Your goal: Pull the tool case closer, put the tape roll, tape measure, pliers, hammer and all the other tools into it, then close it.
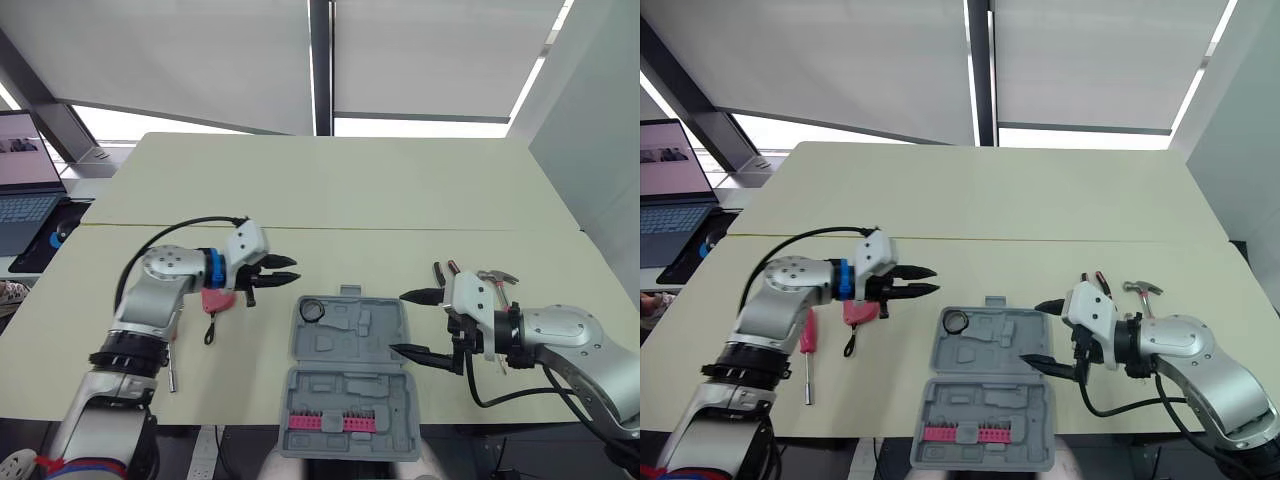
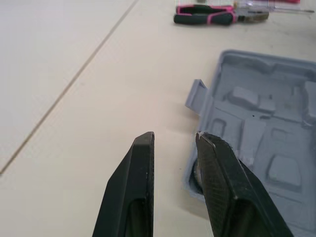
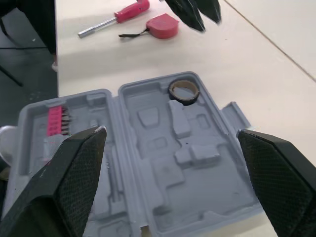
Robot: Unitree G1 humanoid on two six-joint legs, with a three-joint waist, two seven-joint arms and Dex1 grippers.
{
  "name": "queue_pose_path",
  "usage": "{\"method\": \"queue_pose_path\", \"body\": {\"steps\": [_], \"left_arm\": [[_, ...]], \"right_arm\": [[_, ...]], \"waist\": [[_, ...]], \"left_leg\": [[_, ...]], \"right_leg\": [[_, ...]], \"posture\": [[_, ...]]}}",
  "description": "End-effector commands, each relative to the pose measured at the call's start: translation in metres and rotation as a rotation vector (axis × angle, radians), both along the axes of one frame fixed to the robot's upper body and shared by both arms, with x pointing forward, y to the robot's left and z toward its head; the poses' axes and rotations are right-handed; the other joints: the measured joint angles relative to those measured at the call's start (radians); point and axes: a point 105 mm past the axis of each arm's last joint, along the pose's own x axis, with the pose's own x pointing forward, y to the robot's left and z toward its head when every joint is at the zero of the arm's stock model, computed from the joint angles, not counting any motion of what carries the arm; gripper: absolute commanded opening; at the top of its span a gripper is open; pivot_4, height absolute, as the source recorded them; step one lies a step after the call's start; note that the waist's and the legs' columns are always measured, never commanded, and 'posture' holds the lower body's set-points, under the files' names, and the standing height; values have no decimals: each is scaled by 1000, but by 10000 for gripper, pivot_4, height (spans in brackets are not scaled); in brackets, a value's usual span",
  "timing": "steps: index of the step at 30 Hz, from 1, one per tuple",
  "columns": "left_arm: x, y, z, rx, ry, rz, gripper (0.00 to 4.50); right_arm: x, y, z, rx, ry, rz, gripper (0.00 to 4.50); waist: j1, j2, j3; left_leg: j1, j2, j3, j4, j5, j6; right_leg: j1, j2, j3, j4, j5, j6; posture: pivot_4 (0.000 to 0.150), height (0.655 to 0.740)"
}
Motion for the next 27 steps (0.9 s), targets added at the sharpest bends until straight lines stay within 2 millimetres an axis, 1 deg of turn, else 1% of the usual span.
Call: {"method": "queue_pose_path", "body": {"steps": [1, 5, 7, 9, 13, 14, 16, 19, 21, 24, 27], "left_arm": [[-10, 38, 18, -55, -87, 149, 13049], [-28, 84, 22, -100, -113, 339, 13049], [-39, 103, 20, -94, -115, 409, 13049], [-51, 132, 13, -57, -123, 530, 13049], [-74, 172, 4, -25, -129, 695, 13049], [-83, 184, 2, -38, -119, 748, 13049], [-102, 203, -5, -46, -96, 823, 13049], [-133, 221, -21, -36, -18, 889, 18695], [-148, 227, -32, -39, 46, 915, 24890], [-161, 231, -45, -40, 104, 941, 34379], [-168, 233, -51, -39, 129, 959, 43858]], "right_arm": [[13, -22, 11, 13, -107, -120, 45000], [29, -61, 15, -9, -157, -275, 45000], [34, -79, 16, -34, -182, -330, 45000], [37, -97, 17, -66, -196, -369, 45000], [36, -125, 15, -130, -195, -410, 45000], [33, -133, 14, -137, -189, -437, 45000], [27, -147, 11, -146, -177, -487, 45000], [16, -169, 0, -164, -143, -569, 45000], [8, -177, -9, -170, -89, -583, 45000], [-3, -182, -21, -169, 1, -577, 45000], [-12, -196, -32, -183, 62, -601, 45000]], "waist": [[-1, 0, 0], [4, 0, 0], [7, 0, 0], [7, 1, 1], [8, 1, 1], [9, 1, 1], [8, 1, 1], [6, 1, 1], [6, 1, 1], [8, 1, 1], [10, 1, 1]], "left_leg": [[0, 0, 0, 0, 0, 0], [0, 0, 0, 0, 0, 0], [0, 0, 0, 0, 0, 0], [0, 0, 0, 0, 0, 0], [0, 0, 1, -1, 0, 0], [0, 0, 1, -1, 0, 0], [0, 0, 1, -1, 0, 0], [1, 1, 1, -2, -1, 0], [1, 1, 2, -2, -1, 0], [4, 1, 1, -2, -1, 0], [5, 1, 1, -2, -1, 0]], "right_leg": [[0, 0, 0, 0, 0, 0], [0, -1, 0, 0, 0, 0], [0, -1, 0, 0, 0, 0], [0, -1, 0, -1, 0, 0], [0, -2, 0, -1, 0, 0], [1, -2, 0, -1, 0, 0], [1, -2, 0, -1, 0, 0], [1, -2, 1, -2, 0, 0], [1, -2, 1, -2, 0, 0], [5, -2, 0, -2, 0, 0], [6, -2, 0, -2, -1, 0]], "posture": [[1500, 7400], [1500, 7400], [1500, 7400], [1500, 7400], [1500, 7400], [1500, 7400], [1500, 7400], [1500, 7400], [1500, 7400], [1500, 7400], [1500, 7400]]}}
